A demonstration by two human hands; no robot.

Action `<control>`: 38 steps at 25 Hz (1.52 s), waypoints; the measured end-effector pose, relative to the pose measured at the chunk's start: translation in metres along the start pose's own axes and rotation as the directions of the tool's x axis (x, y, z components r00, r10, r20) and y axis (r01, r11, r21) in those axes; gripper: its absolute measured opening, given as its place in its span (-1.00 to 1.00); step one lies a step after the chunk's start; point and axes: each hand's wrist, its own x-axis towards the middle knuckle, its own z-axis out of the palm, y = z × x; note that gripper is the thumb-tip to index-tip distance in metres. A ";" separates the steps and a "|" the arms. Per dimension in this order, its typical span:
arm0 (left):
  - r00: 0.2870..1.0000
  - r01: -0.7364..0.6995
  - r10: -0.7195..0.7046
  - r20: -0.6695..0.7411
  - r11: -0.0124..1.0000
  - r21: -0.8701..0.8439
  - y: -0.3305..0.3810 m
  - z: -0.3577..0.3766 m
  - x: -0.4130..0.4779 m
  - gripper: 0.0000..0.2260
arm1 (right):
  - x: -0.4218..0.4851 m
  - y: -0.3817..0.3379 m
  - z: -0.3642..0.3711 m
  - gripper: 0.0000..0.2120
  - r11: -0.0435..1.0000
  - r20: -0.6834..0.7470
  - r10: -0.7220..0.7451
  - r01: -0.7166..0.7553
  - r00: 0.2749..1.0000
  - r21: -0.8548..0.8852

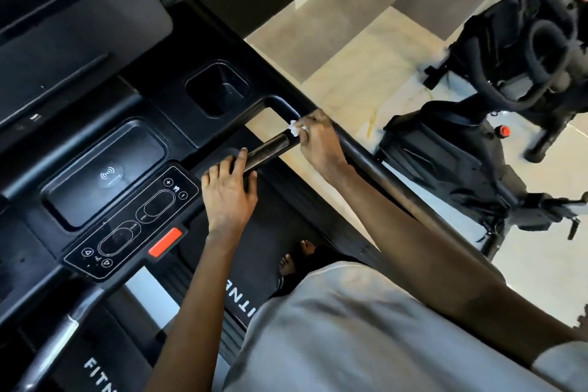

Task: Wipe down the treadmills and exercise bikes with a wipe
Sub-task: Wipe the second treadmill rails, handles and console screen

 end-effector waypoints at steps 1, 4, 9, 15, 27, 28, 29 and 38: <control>1.000 0.003 -0.003 -0.003 1.000 -0.004 0.000 0.000 -0.001 -0.55 | -0.006 -0.011 0.003 -0.79 0.998 0.039 -0.057 0.056 0.998 0.023; 1.000 0.008 -0.009 -0.018 1.000 -0.009 0.001 -0.001 -0.002 -0.55 | -0.018 -0.022 0.006 -0.79 0.980 0.124 -0.195 0.188 0.973 0.061; 0.998 0.067 -0.066 0.023 0.996 -0.050 0.003 -0.006 -0.003 -0.55 | 0.003 0.019 -0.009 -0.77 0.993 0.029 -0.095 0.093 0.995 0.070; 0.985 0.170 -0.169 -0.036 0.985 0.021 0.003 -0.010 -0.022 -0.54 | -0.014 -0.007 0.007 -0.79 0.935 0.153 -0.319 0.284 0.935 0.213; 0.965 0.262 -0.261 -0.028 0.964 0.053 0.018 -0.016 -0.016 -0.56 | 0.088 0.016 -0.007 -0.79 0.959 0.235 -0.282 0.279 0.930 0.047; 0.967 0.255 -0.253 -0.042 0.965 0.067 0.014 -0.020 -0.018 -0.56 | 0.077 0.020 -0.008 -0.78 0.955 0.250 -0.291 0.294 0.923 0.026; 0.969 0.245 -0.242 -0.049 0.966 0.084 0.010 -0.023 -0.021 -0.55 | 0.062 0.023 -0.008 -0.76 0.949 0.264 -0.308 0.314 0.914 0.019; 0.971 0.239 -0.239 -0.019 0.958 0.157 -0.021 -0.051 -0.041 -0.36 | -0.008 -0.021 0.006 -0.79 0.888 0.241 -0.396 0.303 0.886 0.346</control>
